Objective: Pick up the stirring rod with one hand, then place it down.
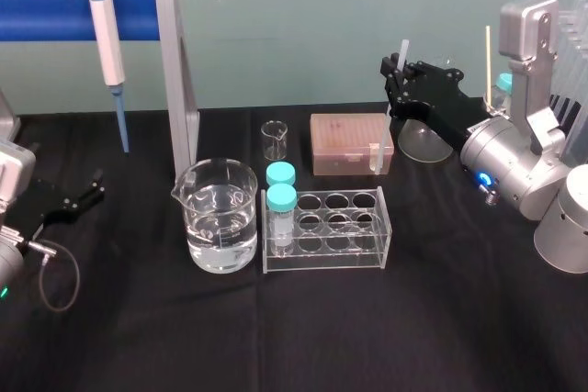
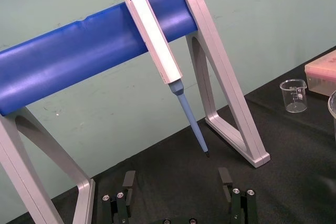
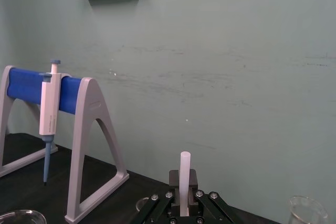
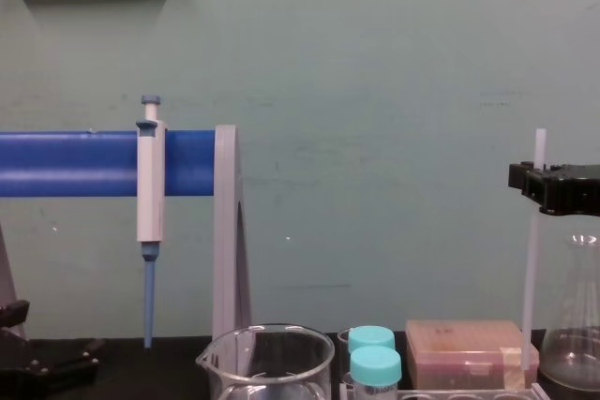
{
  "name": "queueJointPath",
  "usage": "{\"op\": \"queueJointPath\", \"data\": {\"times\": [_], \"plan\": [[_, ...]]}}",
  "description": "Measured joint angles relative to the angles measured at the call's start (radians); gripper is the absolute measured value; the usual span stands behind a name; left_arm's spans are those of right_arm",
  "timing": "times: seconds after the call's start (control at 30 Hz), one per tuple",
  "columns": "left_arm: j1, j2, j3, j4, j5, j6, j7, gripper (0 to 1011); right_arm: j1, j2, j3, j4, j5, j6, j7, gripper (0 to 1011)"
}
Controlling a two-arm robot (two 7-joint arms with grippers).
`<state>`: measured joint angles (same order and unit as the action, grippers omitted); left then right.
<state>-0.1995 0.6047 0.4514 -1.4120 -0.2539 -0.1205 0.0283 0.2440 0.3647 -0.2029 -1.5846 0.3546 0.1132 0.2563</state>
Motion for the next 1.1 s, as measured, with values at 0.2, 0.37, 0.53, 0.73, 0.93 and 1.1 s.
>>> {"op": "queueJointPath", "data": {"times": [0.2,0.37,0.53,0.73,0.93,1.1], "plan": [[0.000,0.000,0.000,0.000,0.000,0.000,0.000,1000,0.000,0.000,0.000,0.000,0.000,0.000,0.000,82],[0.000,0.000,0.000,0.000,0.000,0.000,0.000,1000,0.000,0.000,0.000,0.000,0.000,0.000,0.000,82],[0.000,0.000,0.000,0.000,0.000,0.000,0.000,1000,0.000,0.000,0.000,0.000,0.000,0.000,0.000,82],[0.000,0.000,0.000,0.000,0.000,0.000,0.000,1000,0.000,0.000,0.000,0.000,0.000,0.000,0.000,82],[0.000,0.000,0.000,0.000,0.000,0.000,0.000,1000,0.000,0.000,0.000,0.000,0.000,0.000,0.000,82],[0.000,0.000,0.000,0.000,0.000,0.000,0.000,1000,0.000,0.000,0.000,0.000,0.000,0.000,0.000,82]]}}
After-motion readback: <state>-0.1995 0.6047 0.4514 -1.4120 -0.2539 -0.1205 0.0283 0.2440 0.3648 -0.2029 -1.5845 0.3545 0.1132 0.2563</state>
